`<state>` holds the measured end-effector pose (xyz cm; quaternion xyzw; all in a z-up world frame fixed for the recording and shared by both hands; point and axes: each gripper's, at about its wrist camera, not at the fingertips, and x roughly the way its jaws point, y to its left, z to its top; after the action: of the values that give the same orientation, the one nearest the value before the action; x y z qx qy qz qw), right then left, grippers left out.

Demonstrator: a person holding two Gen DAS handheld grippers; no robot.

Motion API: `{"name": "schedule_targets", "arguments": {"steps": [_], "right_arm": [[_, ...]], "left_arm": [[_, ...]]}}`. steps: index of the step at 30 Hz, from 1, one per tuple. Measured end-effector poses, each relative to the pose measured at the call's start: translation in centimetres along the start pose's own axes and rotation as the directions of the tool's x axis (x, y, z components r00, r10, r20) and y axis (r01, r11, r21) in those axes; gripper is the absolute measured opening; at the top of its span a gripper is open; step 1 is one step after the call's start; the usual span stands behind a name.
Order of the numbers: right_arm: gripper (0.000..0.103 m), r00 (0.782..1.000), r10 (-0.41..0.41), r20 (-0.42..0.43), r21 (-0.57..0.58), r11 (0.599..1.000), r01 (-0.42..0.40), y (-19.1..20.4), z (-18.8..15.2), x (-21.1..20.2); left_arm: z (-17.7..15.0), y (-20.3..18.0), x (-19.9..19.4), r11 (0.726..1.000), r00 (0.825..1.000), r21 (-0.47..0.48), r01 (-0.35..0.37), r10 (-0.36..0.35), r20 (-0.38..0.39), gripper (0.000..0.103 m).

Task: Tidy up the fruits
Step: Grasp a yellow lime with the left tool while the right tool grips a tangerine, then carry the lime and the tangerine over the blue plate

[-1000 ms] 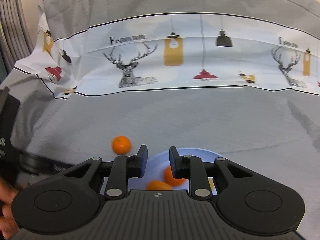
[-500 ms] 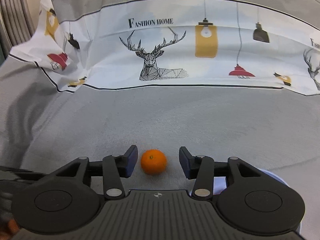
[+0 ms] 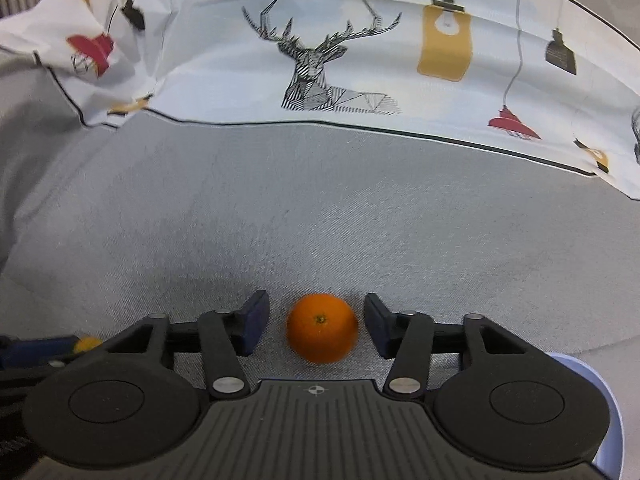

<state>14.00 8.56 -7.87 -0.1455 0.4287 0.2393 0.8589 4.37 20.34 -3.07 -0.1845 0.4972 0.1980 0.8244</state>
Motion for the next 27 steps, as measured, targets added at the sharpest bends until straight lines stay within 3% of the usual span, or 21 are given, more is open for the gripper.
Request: {"name": "schedule_targets", "arguments": {"steps": [7,13,20,27], "right_arm": [[0.036,1.000,0.000,0.030,0.001,1.000,0.000,-0.4,-0.1,-0.5],[0.036,0.990,0.047,0.134,0.059,0.997,-0.056,-1.7,-0.1,-4.1],[0.036,0.945,0.098,0.311,0.084,0.988,-0.130,-3.6,-1.2,-11.5],[0.036,0.910,0.095,0.403,0.101,0.984,-0.147,-7.7,-5.0,-18.5]], "left_arm": [[0.0,0.2,-0.5,1.000,1.000,-0.008,0.008,-0.008,0.013,0.027],[-0.2,0.2,-1.7,1.000,0.999,-0.008,0.021,-0.020,0.045,0.027],[-0.8,-0.5,-4.3,0.998,0.987,0.024,0.052,-0.055,0.154,0.027],[-2.9,-2.6,-7.6,0.987,0.966,0.143,0.066,-0.099,0.238,0.027]]}}
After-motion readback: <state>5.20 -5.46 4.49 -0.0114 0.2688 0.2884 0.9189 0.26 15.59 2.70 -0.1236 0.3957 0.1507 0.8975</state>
